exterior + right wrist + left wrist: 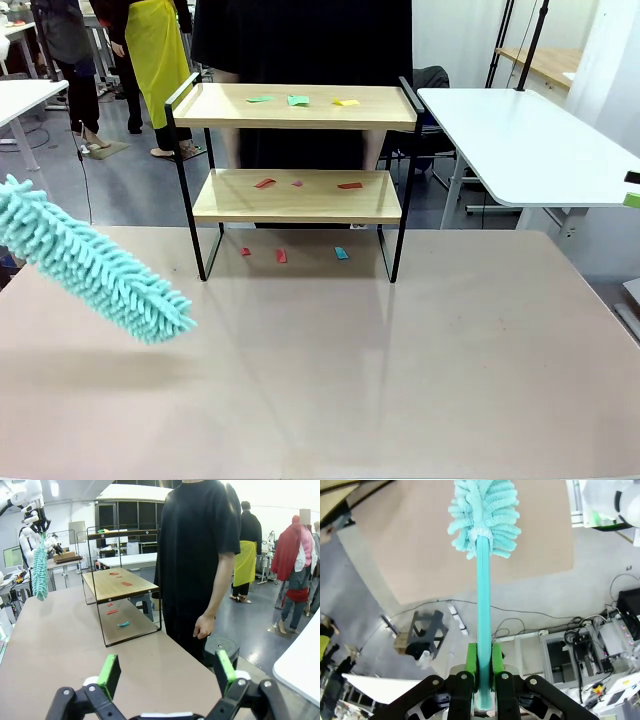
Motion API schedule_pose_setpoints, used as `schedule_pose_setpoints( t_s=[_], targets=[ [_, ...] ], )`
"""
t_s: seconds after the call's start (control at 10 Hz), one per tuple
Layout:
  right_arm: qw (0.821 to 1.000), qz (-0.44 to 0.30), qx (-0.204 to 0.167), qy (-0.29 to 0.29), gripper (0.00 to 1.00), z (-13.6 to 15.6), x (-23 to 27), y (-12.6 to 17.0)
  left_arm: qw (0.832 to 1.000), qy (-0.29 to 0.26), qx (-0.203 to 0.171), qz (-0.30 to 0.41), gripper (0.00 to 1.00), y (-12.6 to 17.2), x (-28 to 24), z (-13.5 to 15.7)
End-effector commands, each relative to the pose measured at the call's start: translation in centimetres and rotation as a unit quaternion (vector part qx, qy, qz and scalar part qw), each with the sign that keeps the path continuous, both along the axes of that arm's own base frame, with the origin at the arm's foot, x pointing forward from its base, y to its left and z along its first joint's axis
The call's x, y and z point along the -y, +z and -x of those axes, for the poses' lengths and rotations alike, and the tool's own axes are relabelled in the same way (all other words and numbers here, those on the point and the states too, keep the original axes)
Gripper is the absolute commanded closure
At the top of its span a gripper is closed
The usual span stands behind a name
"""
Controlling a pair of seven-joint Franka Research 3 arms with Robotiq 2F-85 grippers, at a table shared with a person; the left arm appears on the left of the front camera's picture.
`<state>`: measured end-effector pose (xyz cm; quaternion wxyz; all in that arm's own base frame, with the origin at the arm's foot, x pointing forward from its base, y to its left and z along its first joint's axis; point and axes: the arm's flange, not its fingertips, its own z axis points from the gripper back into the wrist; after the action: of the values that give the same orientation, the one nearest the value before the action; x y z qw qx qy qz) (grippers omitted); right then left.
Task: Clean the shelf.
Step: Clean the specific section of the Shelf indicated by the human with the Duster.
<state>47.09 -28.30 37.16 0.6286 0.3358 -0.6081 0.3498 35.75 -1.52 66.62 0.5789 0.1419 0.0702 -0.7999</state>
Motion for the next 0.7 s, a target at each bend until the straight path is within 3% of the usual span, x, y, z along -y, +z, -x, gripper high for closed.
schedule_pose_setpoints(
  t_s=[0.0,0.1,0.2,0.3,0.6],
  targets=[
    [1.0,0.007,-0.013,-0.004,0.0,0.04,-0.38,0.65,1.0,-0.003,-0.021,-0.02,0.86,-0.5,1.6,0.01],
    [1.0,0.007,-0.013,-0.004,0.0,0.04,-0.38,0.65,0.999,0.014,-0.025,-0.026,0.86,-0.58,2.14,-0.2],
    [1.0,0.007,-0.013,-0.004,0.0,0.04,-0.38,0.65,0.998,0.047,0.002,-0.043,0.86,-0.61,2.25,-0.79],
    [1.0,0.007,-0.013,-0.004,0.0,0.04,-0.38,0.65,1.0,-0.006,-0.02,-0.014,0.86,-0.88,2.16,0.11],
    [1.0,0.007,-0.013,-0.004,0.0,0.04,-0.38,0.65,1.0,-0.006,-0.02,-0.014,0.86,-0.88,2.16,0.11]
  ],
)
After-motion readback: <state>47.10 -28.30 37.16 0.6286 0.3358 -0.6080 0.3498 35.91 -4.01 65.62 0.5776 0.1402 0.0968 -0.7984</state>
